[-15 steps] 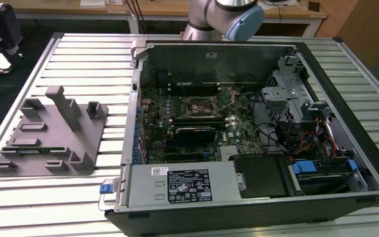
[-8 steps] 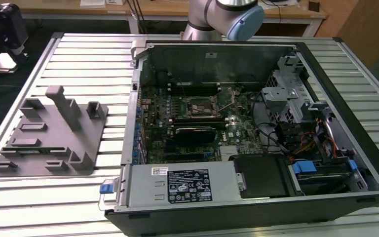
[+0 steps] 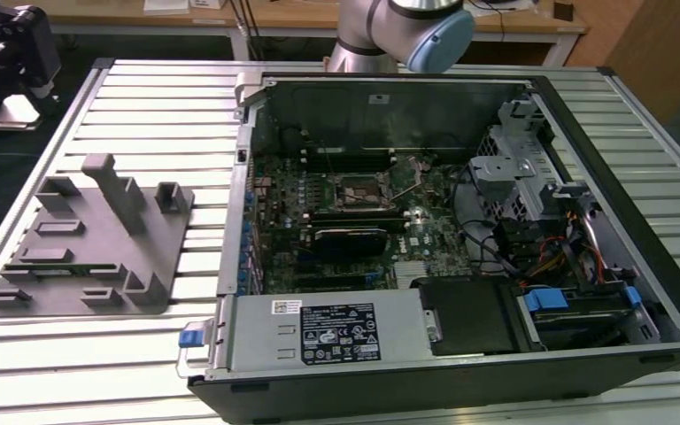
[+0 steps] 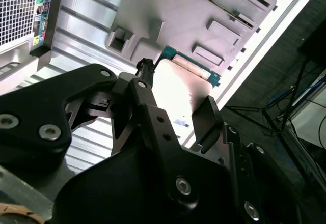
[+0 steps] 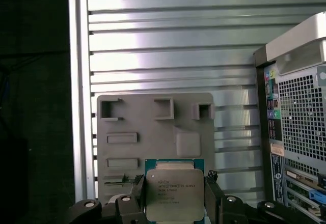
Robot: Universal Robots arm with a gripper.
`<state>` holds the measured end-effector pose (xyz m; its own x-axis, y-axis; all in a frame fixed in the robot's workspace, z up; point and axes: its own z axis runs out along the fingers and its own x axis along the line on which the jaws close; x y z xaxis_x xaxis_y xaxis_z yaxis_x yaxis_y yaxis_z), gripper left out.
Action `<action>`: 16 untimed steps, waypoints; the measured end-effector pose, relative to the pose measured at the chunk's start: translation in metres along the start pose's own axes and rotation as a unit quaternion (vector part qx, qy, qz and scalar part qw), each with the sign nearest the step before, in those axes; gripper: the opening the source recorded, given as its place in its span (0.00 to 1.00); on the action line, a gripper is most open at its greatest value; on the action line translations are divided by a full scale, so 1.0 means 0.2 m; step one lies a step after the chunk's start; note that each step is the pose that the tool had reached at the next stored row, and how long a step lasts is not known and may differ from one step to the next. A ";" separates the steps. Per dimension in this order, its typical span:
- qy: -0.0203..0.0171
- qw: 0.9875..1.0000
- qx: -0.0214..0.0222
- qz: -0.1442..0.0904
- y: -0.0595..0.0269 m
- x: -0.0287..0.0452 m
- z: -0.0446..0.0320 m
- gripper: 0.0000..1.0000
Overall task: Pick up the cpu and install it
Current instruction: 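Pick up the cpu and move it towards the insertion slot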
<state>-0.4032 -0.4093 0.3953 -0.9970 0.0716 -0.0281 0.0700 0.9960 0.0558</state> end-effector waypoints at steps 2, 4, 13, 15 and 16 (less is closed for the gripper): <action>0.000 1.000 0.000 0.000 0.002 -0.011 0.000 0.55; 0.000 1.000 0.000 0.000 0.003 -0.022 0.001 0.55; 0.000 1.000 0.000 0.000 0.010 -0.069 0.003 0.55; 0.000 1.000 0.000 0.000 0.011 -0.079 0.003 0.55; 0.000 1.000 0.000 0.000 0.012 -0.083 0.003 0.55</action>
<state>-0.3864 -0.4081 0.3953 -0.9970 0.0716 -0.0281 0.0699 0.9960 0.0558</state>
